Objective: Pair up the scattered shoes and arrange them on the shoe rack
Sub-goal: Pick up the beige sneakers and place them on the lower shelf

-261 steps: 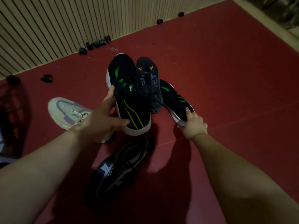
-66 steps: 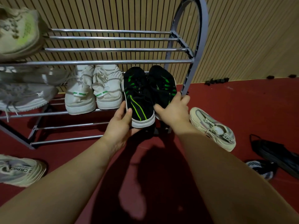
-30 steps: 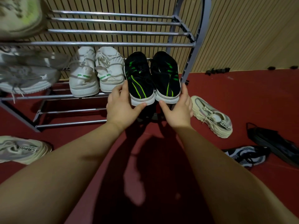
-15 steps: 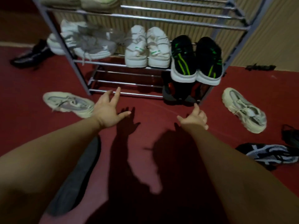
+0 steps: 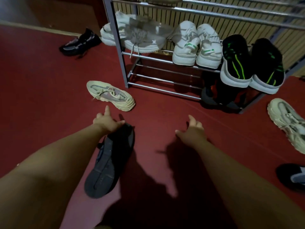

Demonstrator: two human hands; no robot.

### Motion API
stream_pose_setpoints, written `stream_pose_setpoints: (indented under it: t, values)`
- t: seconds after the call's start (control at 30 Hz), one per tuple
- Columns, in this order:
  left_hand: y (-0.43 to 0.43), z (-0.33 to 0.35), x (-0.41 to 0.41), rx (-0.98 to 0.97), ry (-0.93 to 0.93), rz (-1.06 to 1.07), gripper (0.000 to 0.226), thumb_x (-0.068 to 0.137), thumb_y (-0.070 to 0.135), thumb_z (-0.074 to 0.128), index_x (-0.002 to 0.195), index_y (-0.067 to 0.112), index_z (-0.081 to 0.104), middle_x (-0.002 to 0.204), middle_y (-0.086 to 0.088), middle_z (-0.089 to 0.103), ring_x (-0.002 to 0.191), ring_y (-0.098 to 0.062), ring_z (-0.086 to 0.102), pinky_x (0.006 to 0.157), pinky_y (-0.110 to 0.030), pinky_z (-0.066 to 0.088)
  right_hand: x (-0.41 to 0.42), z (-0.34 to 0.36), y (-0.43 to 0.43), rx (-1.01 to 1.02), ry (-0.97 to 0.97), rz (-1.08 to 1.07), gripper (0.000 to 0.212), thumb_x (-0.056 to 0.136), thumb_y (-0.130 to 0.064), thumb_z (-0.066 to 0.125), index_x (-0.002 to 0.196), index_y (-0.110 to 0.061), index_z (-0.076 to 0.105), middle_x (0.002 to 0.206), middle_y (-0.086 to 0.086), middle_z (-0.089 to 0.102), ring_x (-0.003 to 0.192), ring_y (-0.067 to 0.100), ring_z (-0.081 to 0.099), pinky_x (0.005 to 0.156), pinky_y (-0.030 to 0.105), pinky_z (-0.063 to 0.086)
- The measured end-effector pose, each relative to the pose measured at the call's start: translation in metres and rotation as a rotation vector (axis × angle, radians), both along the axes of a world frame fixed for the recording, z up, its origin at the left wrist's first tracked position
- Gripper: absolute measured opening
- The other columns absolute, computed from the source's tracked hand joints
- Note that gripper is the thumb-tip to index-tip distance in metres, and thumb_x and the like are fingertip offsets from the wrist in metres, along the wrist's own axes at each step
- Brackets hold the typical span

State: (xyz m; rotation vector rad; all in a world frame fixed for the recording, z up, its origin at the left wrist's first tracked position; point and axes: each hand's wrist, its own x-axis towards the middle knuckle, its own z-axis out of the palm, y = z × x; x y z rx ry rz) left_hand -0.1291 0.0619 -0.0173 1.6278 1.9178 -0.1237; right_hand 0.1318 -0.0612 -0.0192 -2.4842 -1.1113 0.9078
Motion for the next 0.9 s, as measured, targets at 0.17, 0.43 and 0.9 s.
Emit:
stream_pose_setpoints:
  t: [0.17,0.43,0.9]
  values:
    - [0.033,-0.021,0.025,-0.056,-0.481,0.387,0.107,0.069,0.046,0.074,0.15,0.01,0.014,0.143,-0.019,0.044,0.128,-0.035,0.046,0.108,-0.044,0.039,-0.015,-0.006,0.013,0.059,-0.013,0.073,0.088,0.08,-0.04,0.069,0.15,-0.023,0.017,0.151,0.013,0.028,0.139,0.03,0.028,0.112,0.046,0.028]
    - [0.063,-0.057,0.049,-0.045,-0.468,0.515,0.13,0.06,0.05,0.082,0.15,0.027,-0.009,0.149,-0.018,0.031,0.135,-0.036,0.036,0.112,-0.048,0.032,-0.022,-0.018,0.025,0.022,-0.032,0.192,0.09,0.085,-0.041,0.064,0.151,-0.027,0.005,0.155,0.013,0.016,0.143,0.031,0.019,0.111,0.046,0.024]
    - [0.115,-0.061,0.095,0.069,-0.182,0.643,0.126,0.063,0.056,0.076,0.149,0.033,-0.013,0.149,-0.023,0.014,0.131,-0.037,0.03,0.11,-0.048,0.028,-0.011,-0.045,0.038,0.096,-0.02,0.208,0.089,0.084,-0.038,0.065,0.151,-0.026,0.008,0.154,0.011,0.021,0.142,0.027,0.021,0.111,0.043,0.025]
